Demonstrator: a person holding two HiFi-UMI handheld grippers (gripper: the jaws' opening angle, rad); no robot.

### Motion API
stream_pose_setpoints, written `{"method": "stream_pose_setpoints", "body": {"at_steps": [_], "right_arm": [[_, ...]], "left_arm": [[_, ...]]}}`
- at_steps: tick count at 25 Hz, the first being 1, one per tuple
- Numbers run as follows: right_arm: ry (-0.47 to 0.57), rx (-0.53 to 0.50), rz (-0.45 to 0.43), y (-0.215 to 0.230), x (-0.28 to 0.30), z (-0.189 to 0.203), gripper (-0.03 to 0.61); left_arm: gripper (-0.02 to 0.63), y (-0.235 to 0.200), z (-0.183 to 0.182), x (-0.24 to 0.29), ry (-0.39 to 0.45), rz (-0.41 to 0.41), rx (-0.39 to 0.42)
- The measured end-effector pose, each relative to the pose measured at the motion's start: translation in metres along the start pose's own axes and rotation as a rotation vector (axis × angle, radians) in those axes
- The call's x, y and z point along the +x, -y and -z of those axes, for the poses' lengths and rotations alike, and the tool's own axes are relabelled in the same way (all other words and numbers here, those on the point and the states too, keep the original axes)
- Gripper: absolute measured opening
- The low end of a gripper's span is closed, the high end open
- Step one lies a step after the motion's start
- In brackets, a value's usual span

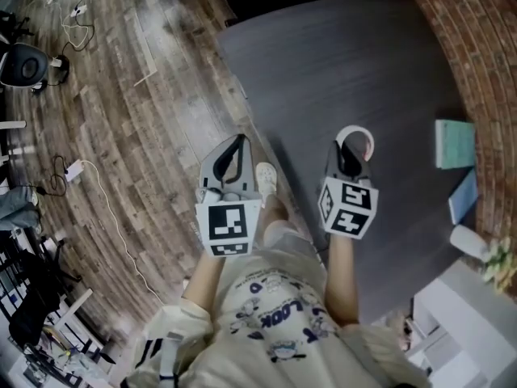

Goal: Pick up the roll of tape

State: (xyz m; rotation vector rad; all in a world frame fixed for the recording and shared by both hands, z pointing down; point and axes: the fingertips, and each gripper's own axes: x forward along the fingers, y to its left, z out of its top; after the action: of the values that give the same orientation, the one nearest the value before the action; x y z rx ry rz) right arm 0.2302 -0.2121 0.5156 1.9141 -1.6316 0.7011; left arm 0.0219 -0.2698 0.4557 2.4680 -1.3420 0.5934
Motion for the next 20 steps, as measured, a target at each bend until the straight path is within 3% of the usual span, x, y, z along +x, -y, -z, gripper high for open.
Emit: {"method": "stream_pose_setpoints", "body": {"at_steps": [20], "right_arm": [[0.346, 0.025, 0.055, -0.003, -0.107, -0.085, 0.037]], "left_arm": [[0.002, 0.003, -0.096, -0.083, 0.293, -0.026, 0.05]]}}
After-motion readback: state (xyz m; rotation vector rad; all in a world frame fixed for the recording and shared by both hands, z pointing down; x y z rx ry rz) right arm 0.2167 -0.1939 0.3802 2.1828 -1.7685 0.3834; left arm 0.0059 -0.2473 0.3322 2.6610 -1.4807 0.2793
